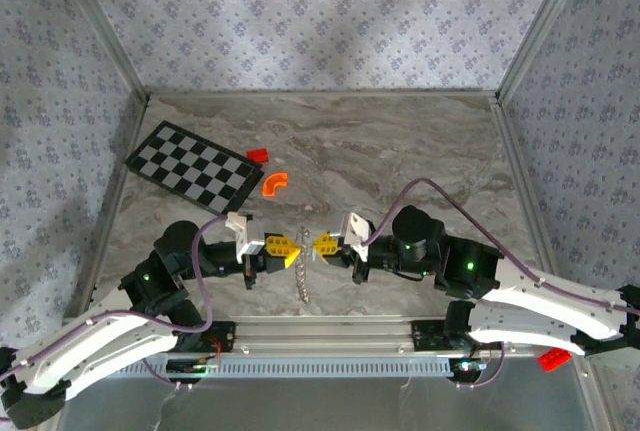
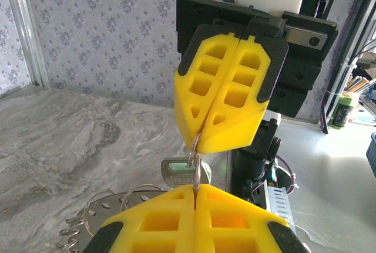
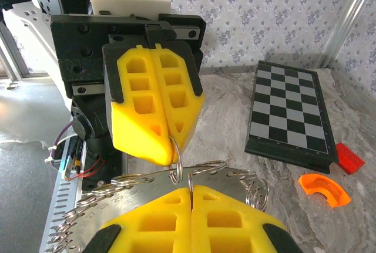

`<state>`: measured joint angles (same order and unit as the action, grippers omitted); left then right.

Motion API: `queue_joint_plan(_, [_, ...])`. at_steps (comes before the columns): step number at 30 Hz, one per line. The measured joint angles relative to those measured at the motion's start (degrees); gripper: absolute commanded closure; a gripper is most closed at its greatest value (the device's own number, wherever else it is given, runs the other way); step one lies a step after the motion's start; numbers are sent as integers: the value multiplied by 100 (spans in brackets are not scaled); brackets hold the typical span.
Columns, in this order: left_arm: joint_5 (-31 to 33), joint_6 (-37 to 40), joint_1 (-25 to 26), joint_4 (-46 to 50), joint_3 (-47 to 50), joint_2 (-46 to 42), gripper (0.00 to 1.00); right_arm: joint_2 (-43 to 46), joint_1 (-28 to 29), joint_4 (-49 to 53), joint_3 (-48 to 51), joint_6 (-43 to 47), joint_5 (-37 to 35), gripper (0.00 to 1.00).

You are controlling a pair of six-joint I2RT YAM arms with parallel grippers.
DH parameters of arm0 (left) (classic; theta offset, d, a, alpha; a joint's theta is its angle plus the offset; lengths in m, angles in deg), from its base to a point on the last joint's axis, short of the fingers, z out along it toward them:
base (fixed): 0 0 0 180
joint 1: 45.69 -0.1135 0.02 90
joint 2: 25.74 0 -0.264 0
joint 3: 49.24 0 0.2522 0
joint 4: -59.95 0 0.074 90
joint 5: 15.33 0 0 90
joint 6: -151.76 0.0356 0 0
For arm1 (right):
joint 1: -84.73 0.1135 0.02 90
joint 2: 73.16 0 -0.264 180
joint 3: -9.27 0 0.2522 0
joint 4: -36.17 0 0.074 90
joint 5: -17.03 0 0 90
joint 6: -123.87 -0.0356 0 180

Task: Put the keys on the keyring

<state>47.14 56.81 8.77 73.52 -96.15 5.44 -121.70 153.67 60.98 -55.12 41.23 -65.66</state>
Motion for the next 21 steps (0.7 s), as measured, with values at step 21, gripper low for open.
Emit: queue_joint_plan(21, [17, 48, 0, 2, 0, 0, 100, 0, -111, 2, 0, -72, 155, 100])
